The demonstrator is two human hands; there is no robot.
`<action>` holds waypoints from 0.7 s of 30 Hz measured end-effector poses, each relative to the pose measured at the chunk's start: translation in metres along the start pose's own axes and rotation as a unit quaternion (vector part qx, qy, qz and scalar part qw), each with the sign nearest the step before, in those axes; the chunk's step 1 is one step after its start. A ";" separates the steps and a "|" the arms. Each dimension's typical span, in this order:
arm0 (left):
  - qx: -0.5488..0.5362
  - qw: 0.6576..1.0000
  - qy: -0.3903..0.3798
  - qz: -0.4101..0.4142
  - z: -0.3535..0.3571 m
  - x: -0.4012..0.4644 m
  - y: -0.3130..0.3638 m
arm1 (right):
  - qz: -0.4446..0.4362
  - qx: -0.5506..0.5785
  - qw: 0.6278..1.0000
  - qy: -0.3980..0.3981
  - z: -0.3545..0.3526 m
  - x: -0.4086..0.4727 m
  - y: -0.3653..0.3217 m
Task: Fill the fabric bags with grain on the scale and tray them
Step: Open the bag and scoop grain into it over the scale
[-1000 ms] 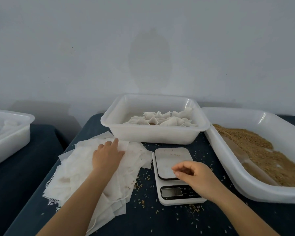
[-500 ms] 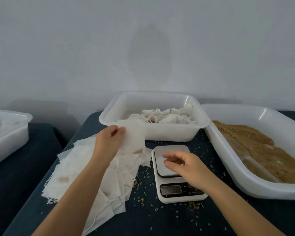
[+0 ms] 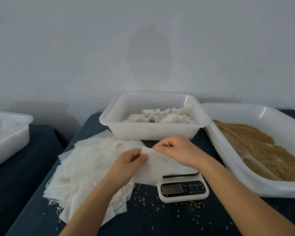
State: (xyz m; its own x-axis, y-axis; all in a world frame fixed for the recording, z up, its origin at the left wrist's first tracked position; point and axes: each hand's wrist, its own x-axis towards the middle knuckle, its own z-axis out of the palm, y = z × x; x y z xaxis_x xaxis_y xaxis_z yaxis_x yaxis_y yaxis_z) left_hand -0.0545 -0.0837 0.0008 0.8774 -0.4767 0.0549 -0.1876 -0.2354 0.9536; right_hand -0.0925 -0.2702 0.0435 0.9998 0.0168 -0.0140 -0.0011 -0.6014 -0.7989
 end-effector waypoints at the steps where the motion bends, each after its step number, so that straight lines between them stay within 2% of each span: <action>1: 0.014 1.000 0.000 0.005 -0.002 0.000 0.002 | -0.002 -0.032 0.999 -0.035 -0.004 -0.001 -0.003; 5: 0.058 0.997 -0.004 0.042 -0.012 0.003 0.010 | 0.015 -0.015 0.992 -0.126 -0.008 -0.006 -0.009; 12: 0.116 0.991 -0.060 0.037 -0.019 0.001 0.010 | 0.019 -0.028 0.995 -0.098 0.006 -0.010 -0.002; 16: 0.091 0.992 -0.087 0.005 -0.021 -0.001 0.006 | 0.035 0.041 0.993 -0.101 0.008 -0.016 0.001; 19: 0.084 0.992 -0.095 -0.005 -0.021 -0.003 0.006 | 0.016 -0.012 0.992 -0.125 0.009 -0.019 0.004; 21: 0.086 0.992 -0.088 -0.002 -0.019 -0.003 0.006 | 0.009 -0.027 0.993 -0.114 0.011 -0.020 0.007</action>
State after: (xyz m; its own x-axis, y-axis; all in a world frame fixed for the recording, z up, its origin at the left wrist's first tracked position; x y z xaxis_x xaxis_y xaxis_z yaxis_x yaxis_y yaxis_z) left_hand -0.0497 -0.0678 0.0122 0.7904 -0.6123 -0.0166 -0.2697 -0.3723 0.8880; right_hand -0.1123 -0.2659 0.0317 0.9686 0.1828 -0.1686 -0.0111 -0.6455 -0.7637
